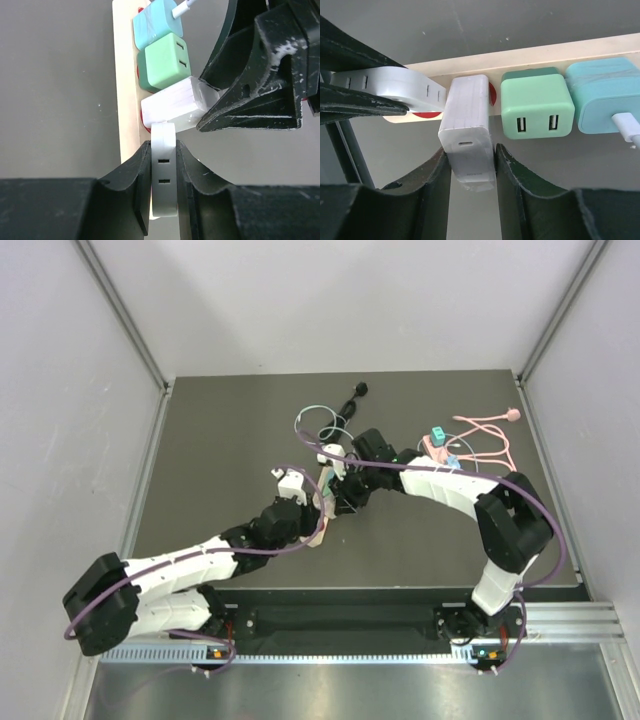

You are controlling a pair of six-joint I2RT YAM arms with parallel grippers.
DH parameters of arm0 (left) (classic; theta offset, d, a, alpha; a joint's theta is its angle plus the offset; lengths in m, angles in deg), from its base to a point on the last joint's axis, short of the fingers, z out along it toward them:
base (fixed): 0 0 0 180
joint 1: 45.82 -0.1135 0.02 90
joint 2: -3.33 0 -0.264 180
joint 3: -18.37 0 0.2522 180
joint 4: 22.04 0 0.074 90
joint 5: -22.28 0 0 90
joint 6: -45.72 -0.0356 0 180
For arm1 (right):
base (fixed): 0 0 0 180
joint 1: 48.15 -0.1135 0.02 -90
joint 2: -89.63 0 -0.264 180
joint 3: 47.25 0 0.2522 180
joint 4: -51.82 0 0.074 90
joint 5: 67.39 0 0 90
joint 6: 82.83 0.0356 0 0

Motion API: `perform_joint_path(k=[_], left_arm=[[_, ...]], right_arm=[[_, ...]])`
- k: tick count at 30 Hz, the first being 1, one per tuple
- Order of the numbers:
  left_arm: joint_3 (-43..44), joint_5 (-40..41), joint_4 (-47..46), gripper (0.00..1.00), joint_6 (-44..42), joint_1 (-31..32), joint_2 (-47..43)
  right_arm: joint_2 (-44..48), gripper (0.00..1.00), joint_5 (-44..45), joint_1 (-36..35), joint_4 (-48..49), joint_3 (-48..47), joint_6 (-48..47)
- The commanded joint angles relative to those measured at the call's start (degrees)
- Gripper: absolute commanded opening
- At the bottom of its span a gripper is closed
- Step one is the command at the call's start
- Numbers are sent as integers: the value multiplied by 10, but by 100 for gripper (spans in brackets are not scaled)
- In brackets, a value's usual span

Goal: Pull the plug off the socket

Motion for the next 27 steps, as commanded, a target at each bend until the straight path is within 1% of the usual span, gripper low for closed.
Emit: perform_joint_path(k=[1, 2, 4, 5, 6, 7, 8, 11, 12, 14, 15, 18, 21, 23, 24, 27], left_arm=[[11, -58, 2, 2, -34, 12, 10], [14, -56, 17, 5, -38, 12, 17], [20, -55, 33, 10, -52, 12, 22], [24, -57, 39, 16, -56, 12, 25], [26, -59, 48, 20, -60, 12, 25], [28, -64, 51, 23, -67, 12, 26], [29, -71, 55, 30, -69, 12, 25], [30, -77, 63, 41, -73, 12, 31], [29, -77, 64, 48, -74, 12, 32], [30, -75, 71, 52, -77, 12, 44], [31, -72, 73, 57, -78, 12, 47], [37, -59, 74, 59, -82, 12, 65], [39, -22, 74, 63, -83, 12, 65], [39, 7, 68, 68, -90, 11, 55], [40, 10, 63, 70, -95, 9, 50], [45, -21, 48, 75, -126, -11, 37]], right_arm=[[0, 0, 127, 18, 33, -50, 27], [0, 0, 162, 13, 29, -55, 28], [1, 0, 190, 7, 20, -63, 33], [1, 0, 200, 2, 17, -66, 33], [0, 0, 216, 0, 13, -73, 34], [-1, 0, 222, -2, 11, -76, 31], [-4, 0, 228, -3, 5, -79, 32], [-13, 0, 238, -3, 2, -91, 34], [-14, 0, 238, -3, 1, -95, 35], [-18, 0, 242, -6, -3, -99, 36], [-20, 0, 243, -7, -3, -101, 36], [-25, 0, 242, -11, -4, -104, 34], [-29, 0, 241, -16, -5, -104, 29], [-32, 0, 240, -17, -9, -105, 22], [-33, 0, 238, -17, -10, -105, 16], [-35, 0, 229, -17, -26, -106, -13]])
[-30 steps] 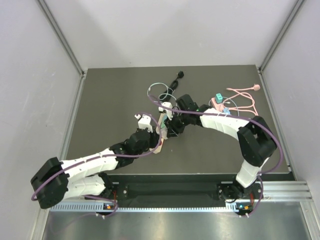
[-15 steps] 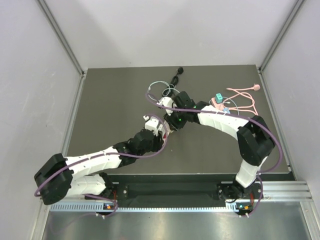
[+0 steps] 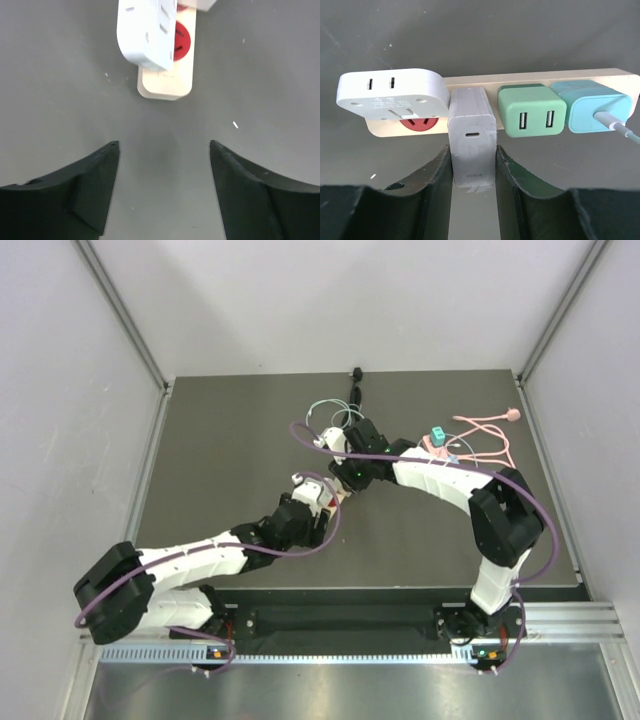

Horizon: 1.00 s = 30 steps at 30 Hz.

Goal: Pull the plug off the socket

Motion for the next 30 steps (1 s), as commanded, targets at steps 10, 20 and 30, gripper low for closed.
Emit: perform_joint_path(k=[10, 20, 30], left_arm=[[54, -170, -119, 82, -75, -105, 11], [75, -201, -139, 78, -55, -113, 91], [119, -165, -152, 42, -48, -115, 158]], right_arm=[[-6, 0, -70, -4, -8, -32, -48], [-10, 0, -90, 4, -3, -30, -35], [-14, 0, -89, 4, 2, -25, -30]])
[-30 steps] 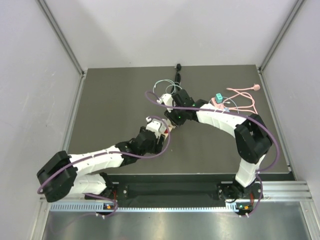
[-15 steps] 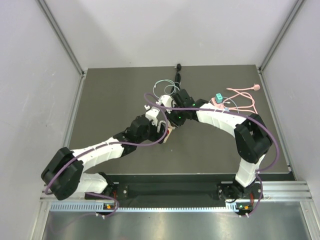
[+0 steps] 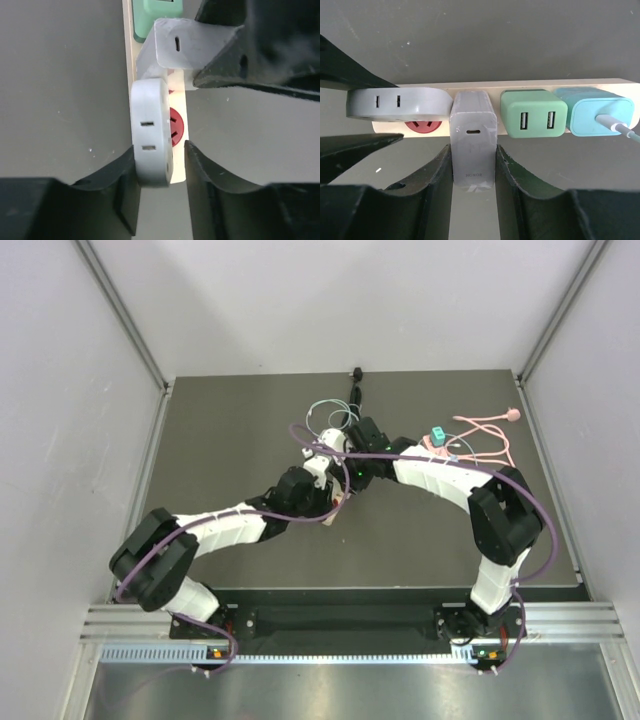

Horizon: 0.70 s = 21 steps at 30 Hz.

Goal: Pull the plug off the socket

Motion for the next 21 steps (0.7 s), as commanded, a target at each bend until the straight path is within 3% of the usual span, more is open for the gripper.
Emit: perform_joint_path(k=[1, 5, 8, 12, 15, 16, 18, 21], left_arm=[[35, 18, -47, 40, 9, -1, 12], [39, 31, -48, 41, 11, 0, 20], [44, 44, -45, 49, 17, 0, 27], [47, 53, -52, 49, 25, 0, 34], [49, 50, -60, 35, 24, 0, 39], [49, 43, -62, 18, 24, 0, 40], [42, 39, -77, 0, 23, 2, 33], [19, 36, -119, 0, 27, 5, 13]], right_arm=[[-8, 0, -35, -2, 11, -17, 5], [-9, 0, -33, -2, 12, -16, 6], [-11, 0, -33, -1, 12, -17, 8], [-15, 0, -32, -2, 14, -16, 11], [-19, 0, -26, -2, 15, -17, 16], [-20, 0, -18, -2, 17, -18, 18], [-23, 0, -8, -2, 19, -18, 28], [-27, 0, 20, -2, 26, -16, 43]])
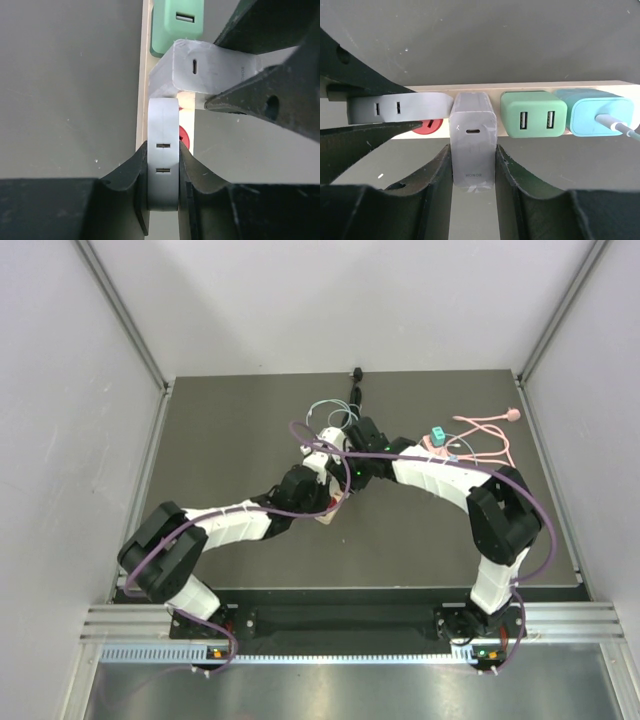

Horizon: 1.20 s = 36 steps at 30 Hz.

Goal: Pull the plug off the socket

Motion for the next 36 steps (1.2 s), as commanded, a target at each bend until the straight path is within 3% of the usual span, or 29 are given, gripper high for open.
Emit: perform_joint_path(k=[1, 8, 14, 16, 20, 23, 29, 36], left_arm=[[-9, -9, -113, 0, -7, 7, -32], [-37, -5, -148, 0, 40, 13, -75], [-26, 15, -109, 0, 92, 12, -91], [-25, 40, -103, 0, 69, 28, -95], [-44, 69, -125, 0, -58, 64, -95], [-59, 59, -147, 0, -84, 76, -101], [-37, 67, -88, 0, 39, 54, -108], [-55, 86, -95, 0, 18, 55, -152]], right_arm=[[-23, 0, 21, -2, 18, -15, 27], [-40, 0, 59, -3, 22, -18, 39], [-53, 0, 68, -3, 23, -17, 40], [-57, 0, 71, -2, 24, -18, 41], [-63, 0, 77, -3, 24, -21, 42], [-68, 0, 85, -3, 26, -22, 42], [-75, 0, 100, -3, 29, -22, 41], [-80, 0, 120, -2, 32, -22, 43]])
